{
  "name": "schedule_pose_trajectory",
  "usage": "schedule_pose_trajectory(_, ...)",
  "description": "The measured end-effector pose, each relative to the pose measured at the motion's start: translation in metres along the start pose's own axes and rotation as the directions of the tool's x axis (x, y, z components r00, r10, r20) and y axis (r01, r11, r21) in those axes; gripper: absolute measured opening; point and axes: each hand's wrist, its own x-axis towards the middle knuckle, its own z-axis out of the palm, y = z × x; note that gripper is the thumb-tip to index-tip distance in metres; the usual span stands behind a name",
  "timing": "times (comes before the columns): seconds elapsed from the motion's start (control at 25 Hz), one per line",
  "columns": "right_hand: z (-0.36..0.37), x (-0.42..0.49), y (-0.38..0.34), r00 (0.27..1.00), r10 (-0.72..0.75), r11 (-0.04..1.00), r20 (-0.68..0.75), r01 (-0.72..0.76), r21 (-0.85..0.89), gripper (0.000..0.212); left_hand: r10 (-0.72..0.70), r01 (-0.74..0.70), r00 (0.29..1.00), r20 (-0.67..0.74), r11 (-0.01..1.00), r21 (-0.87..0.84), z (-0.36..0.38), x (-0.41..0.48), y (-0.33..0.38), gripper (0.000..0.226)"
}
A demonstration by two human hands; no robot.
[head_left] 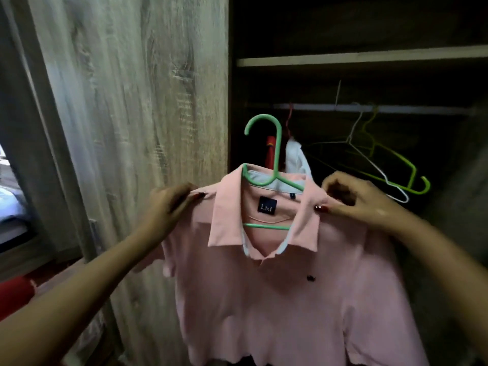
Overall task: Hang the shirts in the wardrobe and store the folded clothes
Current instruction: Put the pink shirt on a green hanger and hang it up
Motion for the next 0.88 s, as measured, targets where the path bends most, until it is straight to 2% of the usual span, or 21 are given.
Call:
schedule_pose_trajectory(0.04,-0.013,-0.012,-0.002,0.992,0.055,0.991,0.115,-0.068,0.115,0.042,0.011,-0.012,1.0,-0.003,0.999,-0.038,0.012,0.004,0.009,0.036)
schedule_pose_trajectory(0.12,-0.034,-0.035,-0.01,0.95,0.14,0.971,0.279,-0.186,0.147,0.041,0.048,-0.048,0.999,-0.002,0.996,-0.08,0.038,0.013,0.026,0.035)
schedule_pose_trajectory(0.16,-0.045,-0.048,-0.013,0.944,0.168,0.971,0.283,-0.207,0.116,0.036,0.072,-0.071,0.997,0.003,0.99,-0.12,0.053,0.022,0.035,0.035)
schedule_pose_trajectory(0.32,-0.083,-0.09,-0.019,0.968,0.228,0.96,0.106,-0.242,0.143,0.027,0.13,-0.099,0.988,0.08,0.942,-0.319,0.111,0.055,0.074,0.03)
schedule_pose_trajectory(0.44,-0.108,-0.114,-0.02,0.948,0.315,0.944,0.048,-0.319,0.088,0.026,0.201,-0.124,0.96,0.196,0.93,-0.346,0.15,0.076,0.101,0.034)
schedule_pose_trajectory(0.52,-0.122,-0.127,-0.023,0.925,0.381,0.923,0.011,-0.381,0.045,0.025,0.296,-0.219,0.924,0.244,0.929,-0.299,0.179,0.097,0.111,0.042)
schedule_pose_trajectory(0.6,-0.13,-0.131,-0.026,0.911,0.412,0.911,-0.025,-0.412,0.001,0.019,0.342,-0.315,0.887,0.309,0.939,-0.135,0.199,0.117,0.11,0.046)
schedule_pose_trajectory(0.72,-0.142,-0.134,-0.025,0.892,0.435,0.898,-0.123,-0.44,-0.016,0.011,0.293,-0.38,0.876,0.382,0.909,0.174,0.215,0.135,0.105,0.038)
schedule_pose_trajectory(0.88,-0.143,-0.108,-0.014,0.887,0.412,0.903,-0.206,-0.428,-0.04,0.01,0.323,-0.451,0.866,0.381,0.835,0.315,0.211,0.124,0.091,0.033)
